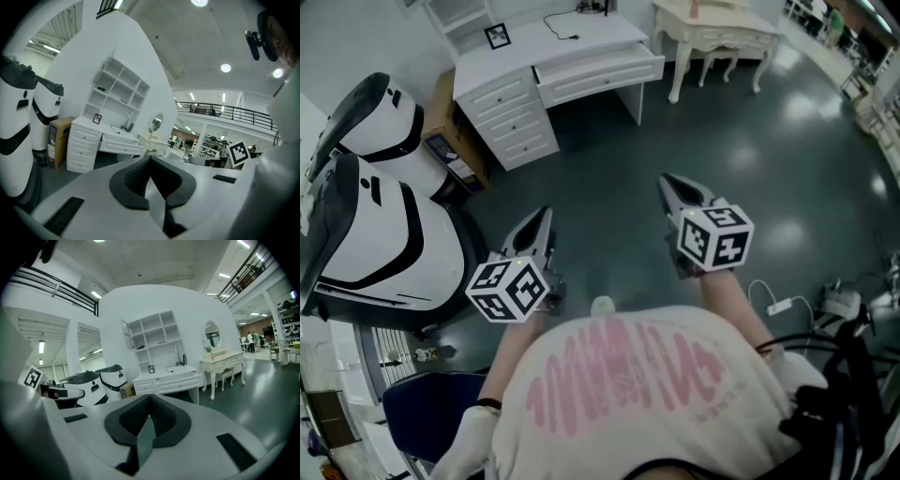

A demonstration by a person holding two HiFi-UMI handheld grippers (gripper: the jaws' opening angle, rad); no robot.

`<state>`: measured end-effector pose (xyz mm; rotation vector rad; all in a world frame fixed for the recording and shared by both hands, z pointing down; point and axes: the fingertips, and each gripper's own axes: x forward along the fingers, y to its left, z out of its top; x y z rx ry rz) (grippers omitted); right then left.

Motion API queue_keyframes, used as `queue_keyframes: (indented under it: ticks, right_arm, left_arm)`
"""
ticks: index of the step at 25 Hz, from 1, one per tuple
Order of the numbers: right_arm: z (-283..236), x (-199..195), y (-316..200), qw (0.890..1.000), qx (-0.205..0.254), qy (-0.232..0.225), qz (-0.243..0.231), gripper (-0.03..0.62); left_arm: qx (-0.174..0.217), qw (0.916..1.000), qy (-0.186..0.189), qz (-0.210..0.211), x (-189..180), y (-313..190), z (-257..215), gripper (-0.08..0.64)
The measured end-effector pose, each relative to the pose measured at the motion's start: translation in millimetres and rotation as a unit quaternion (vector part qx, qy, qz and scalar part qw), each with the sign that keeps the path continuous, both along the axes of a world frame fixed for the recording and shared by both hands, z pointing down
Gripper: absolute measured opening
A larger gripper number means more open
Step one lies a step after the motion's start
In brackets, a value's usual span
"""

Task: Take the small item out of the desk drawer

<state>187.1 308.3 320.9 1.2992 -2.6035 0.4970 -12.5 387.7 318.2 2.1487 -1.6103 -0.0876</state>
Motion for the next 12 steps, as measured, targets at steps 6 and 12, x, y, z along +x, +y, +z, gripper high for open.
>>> queue_keyframes:
  ticks: [6, 12]
  right_arm:
    - [-21, -36, -64, 0.999, 0.022, -0.015, 0.019, 0.017]
    - [-19, -70, -110, 0.999, 0.030, -0.020, 0.030, 0.017]
  left_arm:
    - [0.024, 0.9993, -0.003, 0.028, -37, -67, -21, 0.029]
    - [0.033, 0.9989, -0.010, 0.031, -76, -120, -21, 0.029]
